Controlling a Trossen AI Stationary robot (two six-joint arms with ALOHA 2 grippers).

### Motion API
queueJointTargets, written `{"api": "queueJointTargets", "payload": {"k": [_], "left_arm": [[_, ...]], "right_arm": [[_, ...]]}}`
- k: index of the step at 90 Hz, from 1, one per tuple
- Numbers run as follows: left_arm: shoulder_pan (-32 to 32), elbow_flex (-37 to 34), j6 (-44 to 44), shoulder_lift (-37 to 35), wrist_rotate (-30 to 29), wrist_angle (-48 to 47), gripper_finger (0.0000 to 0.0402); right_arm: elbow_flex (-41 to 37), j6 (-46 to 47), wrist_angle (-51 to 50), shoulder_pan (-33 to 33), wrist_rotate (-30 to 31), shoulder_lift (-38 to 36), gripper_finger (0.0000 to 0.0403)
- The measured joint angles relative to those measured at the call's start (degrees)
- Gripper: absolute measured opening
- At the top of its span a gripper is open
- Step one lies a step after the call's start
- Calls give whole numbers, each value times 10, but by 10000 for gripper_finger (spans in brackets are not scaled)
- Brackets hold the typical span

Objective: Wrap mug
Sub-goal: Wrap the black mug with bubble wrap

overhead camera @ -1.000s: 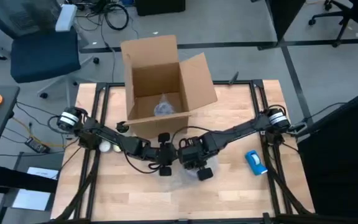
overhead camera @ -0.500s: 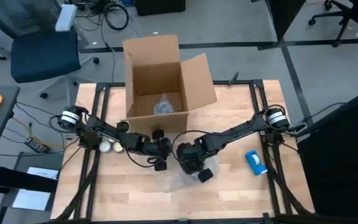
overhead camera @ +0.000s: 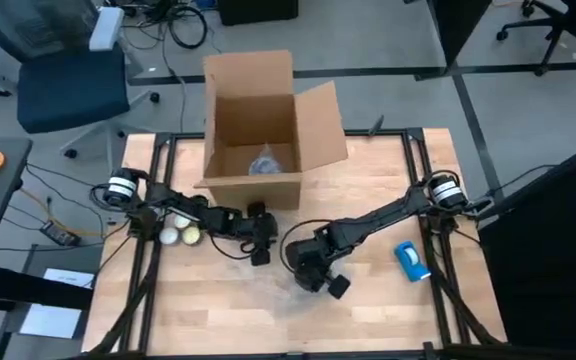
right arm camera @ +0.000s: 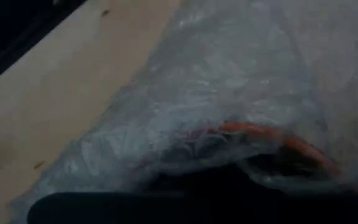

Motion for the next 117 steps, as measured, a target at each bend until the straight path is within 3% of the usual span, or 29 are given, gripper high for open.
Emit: {"api": "queueJointTargets", "payload": {"k": [26, 68, 92, 106, 117], "left_arm": [[5, 0, 12, 1, 0, 11, 131], [4, 30, 42, 4, -3, 3, 131], [3, 119, 95, -4, -55, -157, 131], [-10, 136, 99, -51, -71, -249, 131], [-34, 136, 68, -105, -119, -315, 131]], "right_arm": [[0, 2, 56, 3, -51, 0, 0], [0, 43, 78, -20, -63, 0, 0], [3, 88, 88, -23, -75, 32, 0], [4, 113, 78, -18, -53, 43, 0], [10, 121, 71, -19, -49, 42, 0]]}}
